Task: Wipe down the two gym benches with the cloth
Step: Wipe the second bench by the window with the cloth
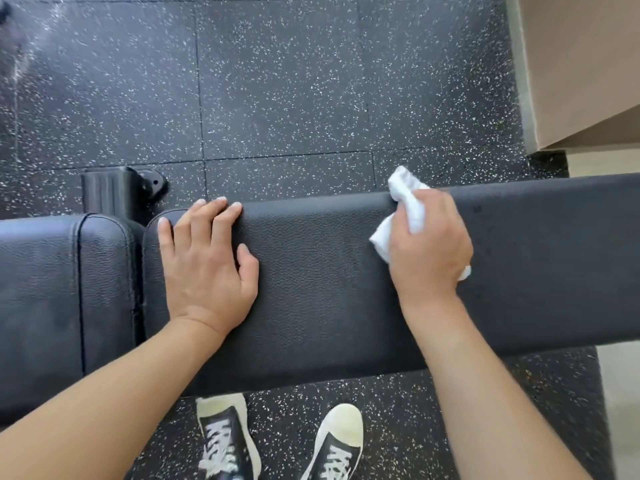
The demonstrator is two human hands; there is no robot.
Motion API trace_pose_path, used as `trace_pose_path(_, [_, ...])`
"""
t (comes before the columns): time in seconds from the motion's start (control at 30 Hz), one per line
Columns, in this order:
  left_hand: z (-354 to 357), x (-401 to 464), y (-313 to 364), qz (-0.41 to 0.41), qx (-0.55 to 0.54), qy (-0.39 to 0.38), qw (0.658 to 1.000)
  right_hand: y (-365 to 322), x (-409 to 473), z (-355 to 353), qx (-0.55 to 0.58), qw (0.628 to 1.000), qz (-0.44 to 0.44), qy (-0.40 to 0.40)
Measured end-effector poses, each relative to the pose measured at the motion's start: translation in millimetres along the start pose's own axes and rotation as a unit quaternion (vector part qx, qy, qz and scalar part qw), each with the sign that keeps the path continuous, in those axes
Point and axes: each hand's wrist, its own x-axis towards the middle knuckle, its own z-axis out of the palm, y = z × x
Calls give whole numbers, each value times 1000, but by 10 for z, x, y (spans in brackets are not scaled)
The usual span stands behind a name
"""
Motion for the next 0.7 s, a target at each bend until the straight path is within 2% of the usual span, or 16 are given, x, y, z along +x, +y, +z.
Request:
trace_pose_path(0.07, [-8,1,-5,-1,-3,2,1000,-413,-192,110,24,999,-28,-26])
trace_pose_path(0.17, [-20,3,-4,-3,-6,-1,1000,-1010,-618,327,47,984,-153,-79])
trace_pose_path(0.23, [-28,3,-7,-6,-8,-6,1000,-1187,-772,402,56,976,-184,-100])
trace_pose_path(0.33, [-33,2,-6,-4,-4,-8,1000,-1008,-781,314,50,962,-237,-123])
trace_pose_path(0.4, [-37,1,-6,-4,-9,-7,1000,-694,-736,152,27,947,-288,-140])
trace_pose_path(0.47, [-39,-2,-7,-7,-18,-8,1000,-289,-632,-40,-2,944,-302,-132])
trace_pose_path(0.53, [-36,-7,-6,-9,-26,-9,1000,90,-496,-238,-26,967,-227,-115])
trace_pose_path(0.6, [-35,-12,-10,-8,-28,-8,1000,288,-379,-336,-25,990,-91,-109])
trace_pose_path(0.7, [-29,-19,-14,-5,-33,-10,999,97,-473,-260,-56,995,25,-84])
